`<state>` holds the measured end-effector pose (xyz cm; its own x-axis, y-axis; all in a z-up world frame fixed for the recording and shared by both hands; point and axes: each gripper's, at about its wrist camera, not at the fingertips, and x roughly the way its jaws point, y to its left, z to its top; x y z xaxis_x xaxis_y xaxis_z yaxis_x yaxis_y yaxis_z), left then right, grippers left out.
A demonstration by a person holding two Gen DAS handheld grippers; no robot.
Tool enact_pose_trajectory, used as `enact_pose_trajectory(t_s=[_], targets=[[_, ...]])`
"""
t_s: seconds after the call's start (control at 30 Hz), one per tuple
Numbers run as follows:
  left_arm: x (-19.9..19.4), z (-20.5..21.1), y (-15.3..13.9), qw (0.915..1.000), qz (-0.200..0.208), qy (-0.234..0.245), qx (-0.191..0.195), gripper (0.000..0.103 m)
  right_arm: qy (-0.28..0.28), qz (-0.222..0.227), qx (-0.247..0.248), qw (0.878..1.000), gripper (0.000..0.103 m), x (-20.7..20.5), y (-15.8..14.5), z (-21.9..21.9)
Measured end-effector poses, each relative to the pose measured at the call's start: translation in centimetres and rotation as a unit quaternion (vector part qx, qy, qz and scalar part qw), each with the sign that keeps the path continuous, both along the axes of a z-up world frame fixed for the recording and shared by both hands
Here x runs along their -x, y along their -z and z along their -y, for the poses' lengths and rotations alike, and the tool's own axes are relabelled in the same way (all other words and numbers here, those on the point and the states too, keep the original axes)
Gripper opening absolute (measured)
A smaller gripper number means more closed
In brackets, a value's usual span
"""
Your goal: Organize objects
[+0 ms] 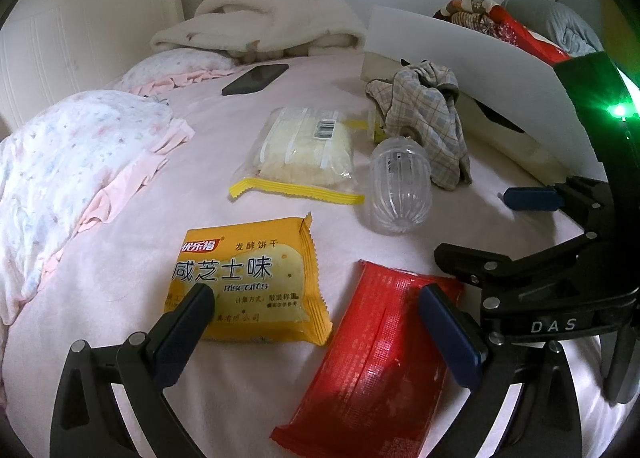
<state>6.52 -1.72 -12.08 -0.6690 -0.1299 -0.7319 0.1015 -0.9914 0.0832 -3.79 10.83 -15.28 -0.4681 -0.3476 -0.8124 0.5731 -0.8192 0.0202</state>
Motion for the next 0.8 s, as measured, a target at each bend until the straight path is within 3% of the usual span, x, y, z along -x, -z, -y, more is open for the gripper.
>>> enact_pose_trajectory(t_s=[0.73,0.8], targets=[[-0.24,-0.16,0.13,1.0,-0.002,-0.004,-0.001,0.103,-0.004,-0.002,-0.001,1.0,0.1,0.11,-0.39,-0.76],[-0.34,0.09,0.08,0.9999,-0.004,0.001,-0.014,0.103,-0.003,0.009,-0.002,1.0,0.1,0.07,-0.74,-0.58]])
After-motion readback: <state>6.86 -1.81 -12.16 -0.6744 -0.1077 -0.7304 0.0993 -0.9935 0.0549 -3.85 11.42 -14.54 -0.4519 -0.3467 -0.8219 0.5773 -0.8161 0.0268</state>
